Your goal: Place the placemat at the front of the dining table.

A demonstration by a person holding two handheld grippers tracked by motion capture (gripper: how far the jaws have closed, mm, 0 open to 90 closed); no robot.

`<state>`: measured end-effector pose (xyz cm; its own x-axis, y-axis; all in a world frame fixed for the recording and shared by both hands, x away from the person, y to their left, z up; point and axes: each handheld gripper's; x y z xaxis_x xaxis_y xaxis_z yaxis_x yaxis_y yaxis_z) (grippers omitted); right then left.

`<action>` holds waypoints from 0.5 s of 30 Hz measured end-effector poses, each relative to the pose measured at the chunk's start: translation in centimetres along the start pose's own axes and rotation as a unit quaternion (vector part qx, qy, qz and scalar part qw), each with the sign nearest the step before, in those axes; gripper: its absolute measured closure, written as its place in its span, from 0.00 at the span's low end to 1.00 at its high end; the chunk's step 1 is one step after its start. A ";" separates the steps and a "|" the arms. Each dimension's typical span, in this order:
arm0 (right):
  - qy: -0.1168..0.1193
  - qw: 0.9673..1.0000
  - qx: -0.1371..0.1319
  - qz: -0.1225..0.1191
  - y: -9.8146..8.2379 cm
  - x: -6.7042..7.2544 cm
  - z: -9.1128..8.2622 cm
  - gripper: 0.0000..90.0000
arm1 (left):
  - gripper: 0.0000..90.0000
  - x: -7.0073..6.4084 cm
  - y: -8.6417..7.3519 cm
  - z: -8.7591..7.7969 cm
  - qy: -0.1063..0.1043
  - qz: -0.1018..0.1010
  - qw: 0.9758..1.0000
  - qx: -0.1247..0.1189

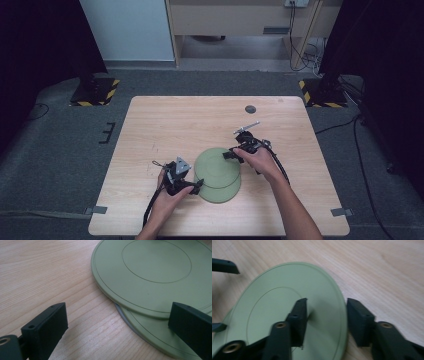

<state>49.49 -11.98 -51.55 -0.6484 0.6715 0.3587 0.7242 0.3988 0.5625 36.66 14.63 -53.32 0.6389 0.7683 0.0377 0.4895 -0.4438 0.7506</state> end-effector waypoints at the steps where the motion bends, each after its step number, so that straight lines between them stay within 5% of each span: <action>1: -0.007 1.000 -0.001 -0.007 0.0 0.2 -0.1 0.63 | 0.01 0.0 0.0 0.0 0.000 0.000 1.000 0.000; 15: -0.047 0.996 -0.048 -0.050 0.0 1.6 -1.8 0.91 | 0.00 0.1 0.0 0.0 0.000 0.000 1.000 0.002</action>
<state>48.04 -12.05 -49.70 -0.6881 0.6885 0.2290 0.6283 0.4075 0.6627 36.74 14.63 -53.32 0.6383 0.7688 0.0376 0.4922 -0.4452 0.7480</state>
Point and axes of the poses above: each handheld gripper's, and its own axes: z roughly forward along the jaws, y roughly out of its top, x roughly to its left, and after that the axes turned 3 degrees about z, right-handed
